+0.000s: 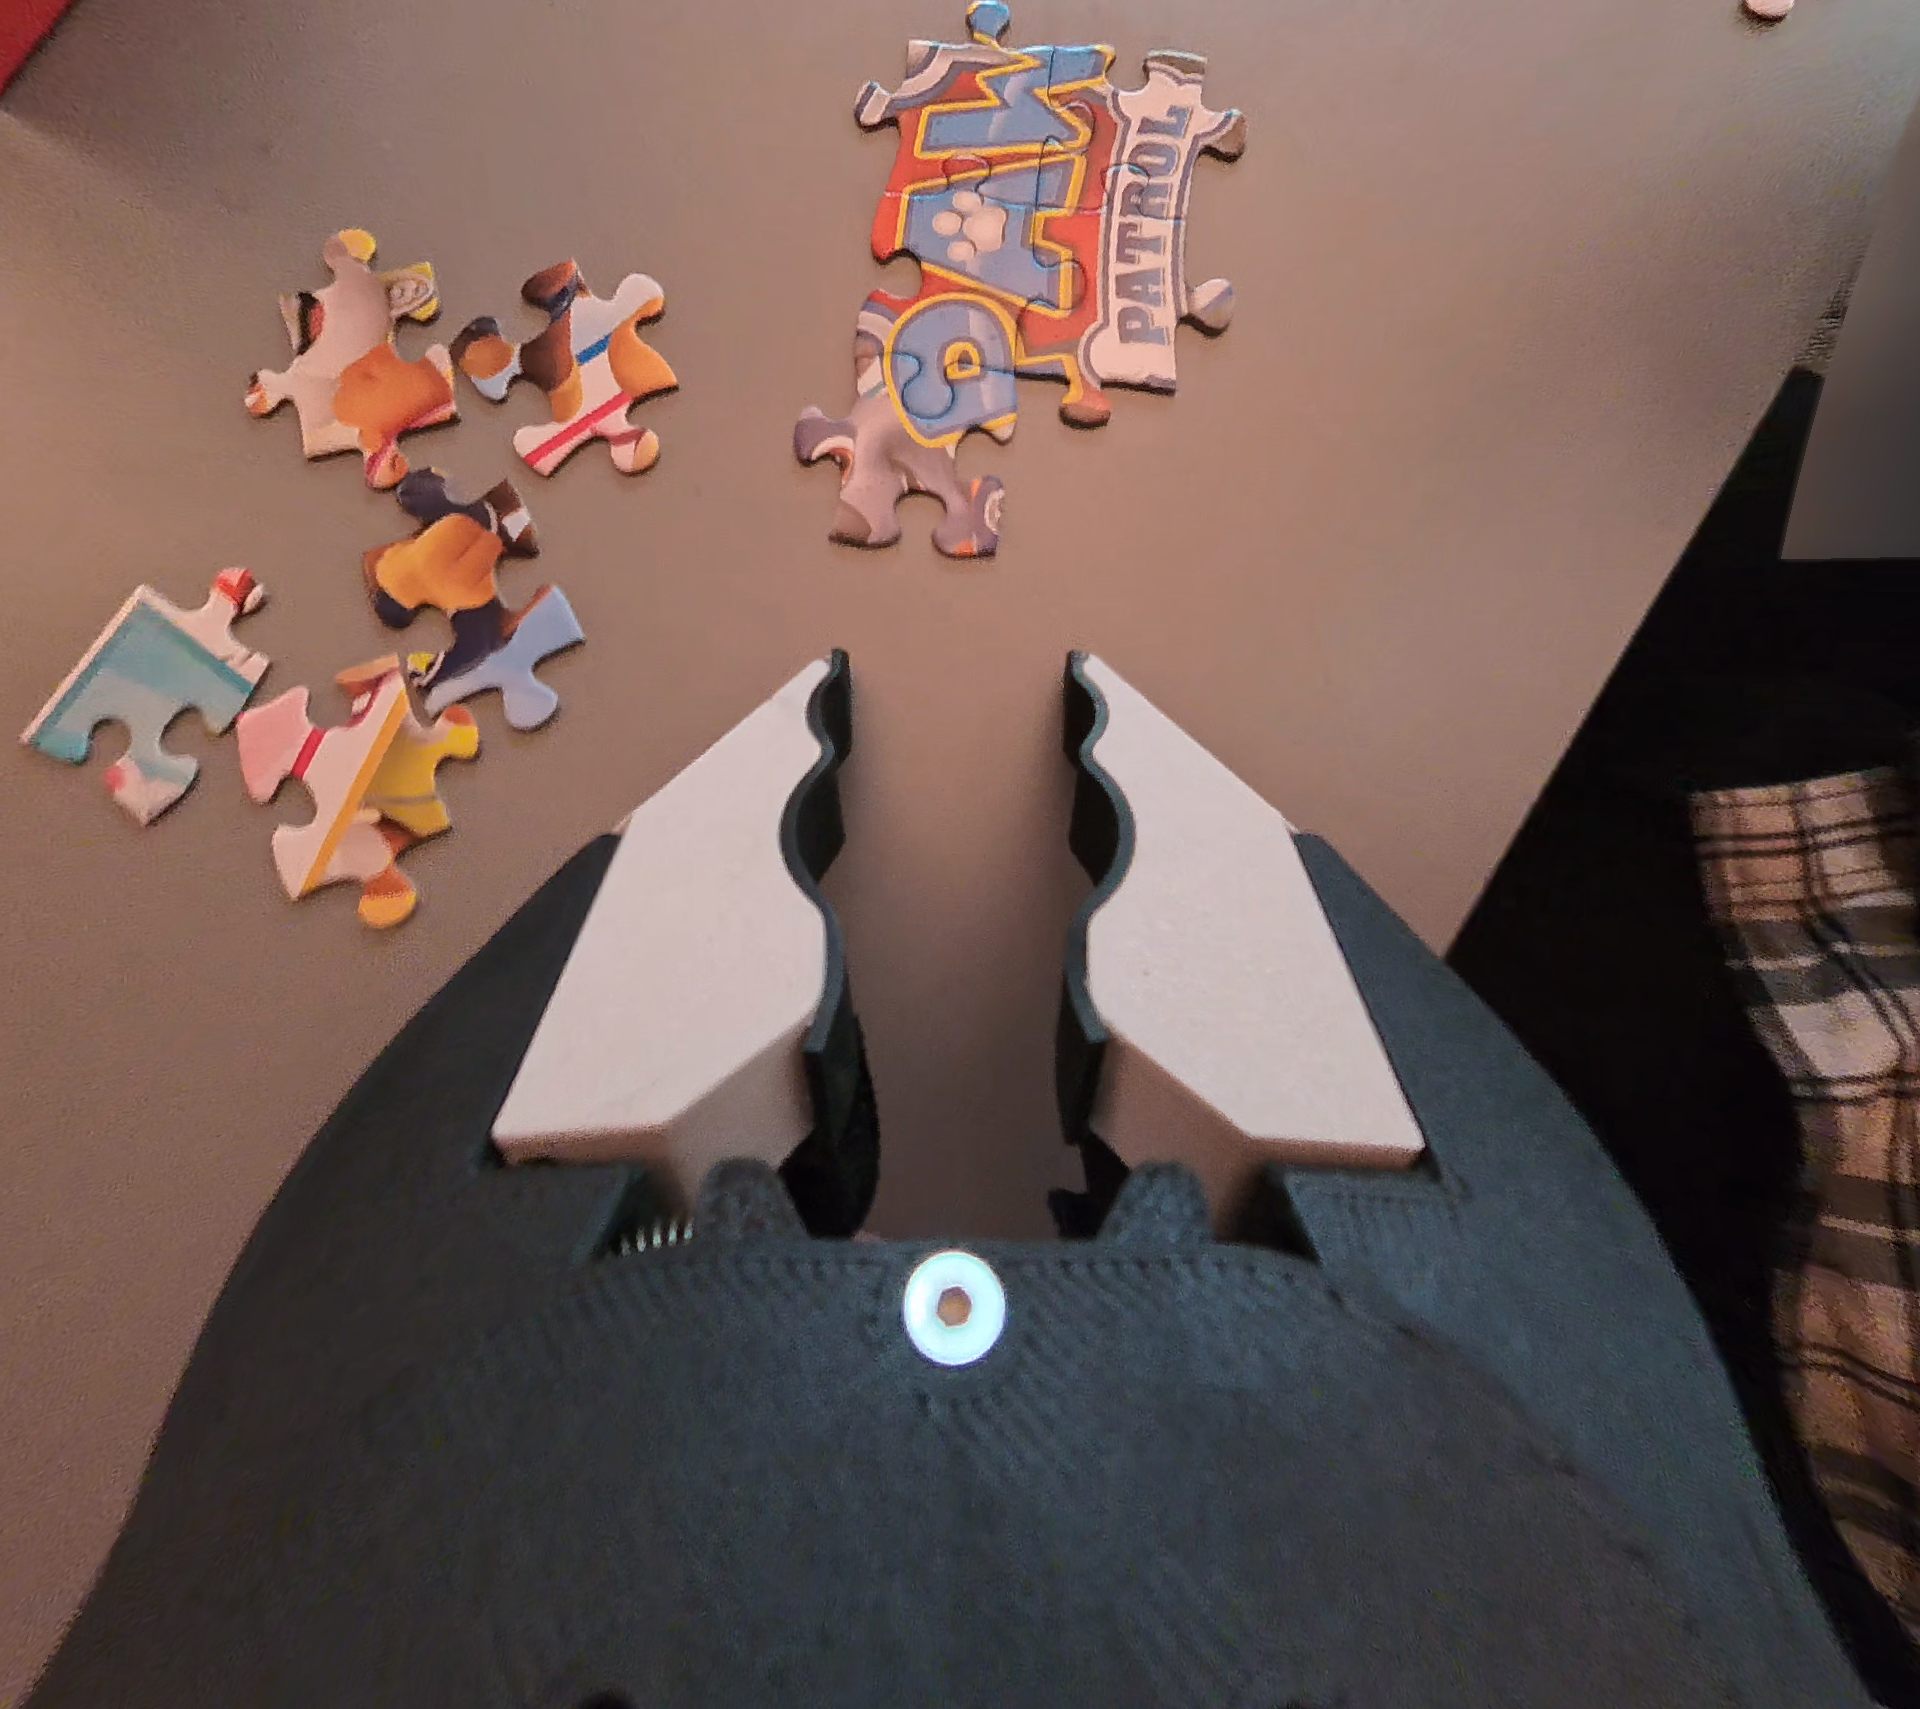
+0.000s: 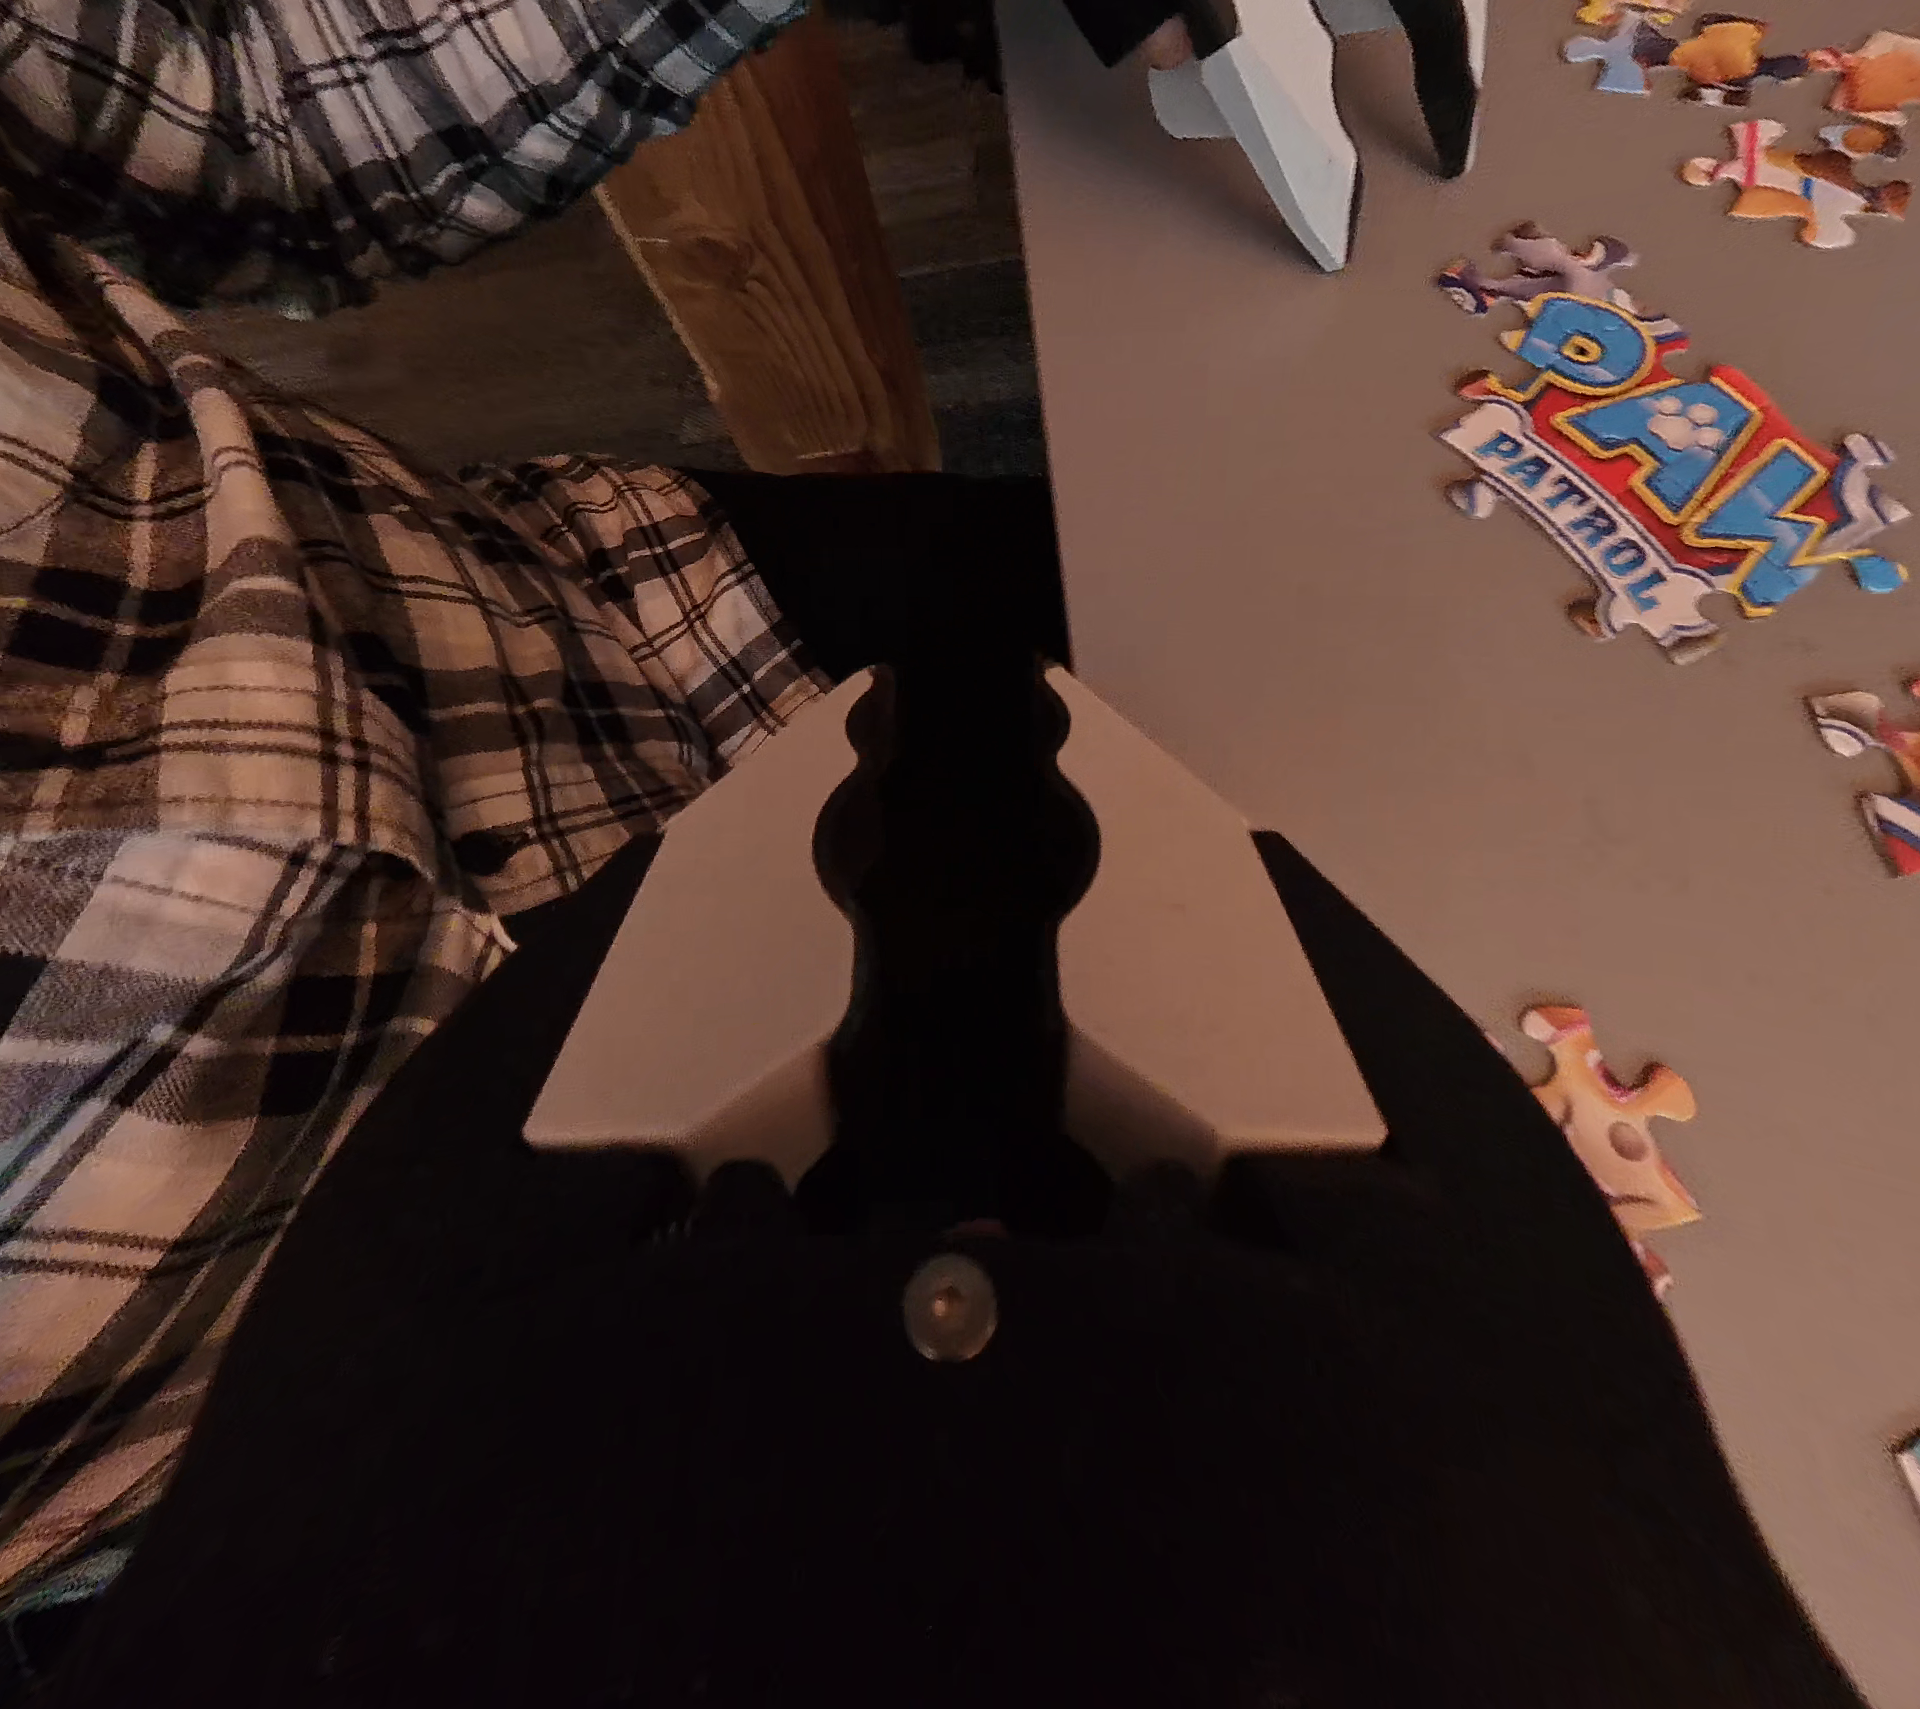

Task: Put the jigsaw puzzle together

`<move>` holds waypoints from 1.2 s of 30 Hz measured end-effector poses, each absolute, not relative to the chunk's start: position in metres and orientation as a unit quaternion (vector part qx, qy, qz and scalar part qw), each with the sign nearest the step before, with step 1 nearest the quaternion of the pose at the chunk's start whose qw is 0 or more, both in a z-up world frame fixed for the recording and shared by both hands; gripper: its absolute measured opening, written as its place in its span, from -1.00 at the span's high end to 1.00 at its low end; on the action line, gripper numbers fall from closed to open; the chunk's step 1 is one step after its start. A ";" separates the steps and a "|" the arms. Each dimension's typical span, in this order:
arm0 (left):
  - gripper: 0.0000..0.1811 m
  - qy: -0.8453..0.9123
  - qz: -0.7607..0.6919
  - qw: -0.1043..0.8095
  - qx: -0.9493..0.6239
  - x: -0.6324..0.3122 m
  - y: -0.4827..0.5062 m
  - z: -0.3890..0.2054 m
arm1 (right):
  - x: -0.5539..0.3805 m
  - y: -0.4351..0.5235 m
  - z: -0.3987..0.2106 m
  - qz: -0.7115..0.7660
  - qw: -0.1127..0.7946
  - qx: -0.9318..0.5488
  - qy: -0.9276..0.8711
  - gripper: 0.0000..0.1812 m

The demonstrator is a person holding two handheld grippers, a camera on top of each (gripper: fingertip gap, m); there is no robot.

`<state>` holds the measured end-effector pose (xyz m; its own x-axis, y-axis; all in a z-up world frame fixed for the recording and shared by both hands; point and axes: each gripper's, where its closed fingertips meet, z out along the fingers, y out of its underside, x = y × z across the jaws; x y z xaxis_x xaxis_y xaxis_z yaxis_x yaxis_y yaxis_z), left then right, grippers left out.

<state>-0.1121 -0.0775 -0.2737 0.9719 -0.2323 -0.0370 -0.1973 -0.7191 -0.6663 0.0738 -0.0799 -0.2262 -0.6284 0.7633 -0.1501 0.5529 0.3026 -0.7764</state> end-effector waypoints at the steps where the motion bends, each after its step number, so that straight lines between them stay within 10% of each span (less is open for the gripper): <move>1: 0.56 0.112 -0.015 0.358 -0.927 -0.113 -0.083 -0.272 | 0.077 -0.084 -0.225 0.424 0.121 -0.405 -0.801 0.74; 19: 0.51 -0.065 0.094 0.396 -0.911 -0.040 -0.307 -0.259 | 0.094 -0.185 -0.307 0.315 0.173 -0.279 -0.890 0.23; 31: 0.51 -0.187 0.112 0.396 -0.892 0.035 -0.395 -0.291 | 0.017 -0.236 -0.370 0.255 0.336 -0.258 -0.869 0.33; 36: 0.51 -0.195 0.107 0.371 -0.902 0.040 -0.395 -0.314 | -0.039 -0.226 -0.459 0.268 0.148 -0.433 -0.848 0.28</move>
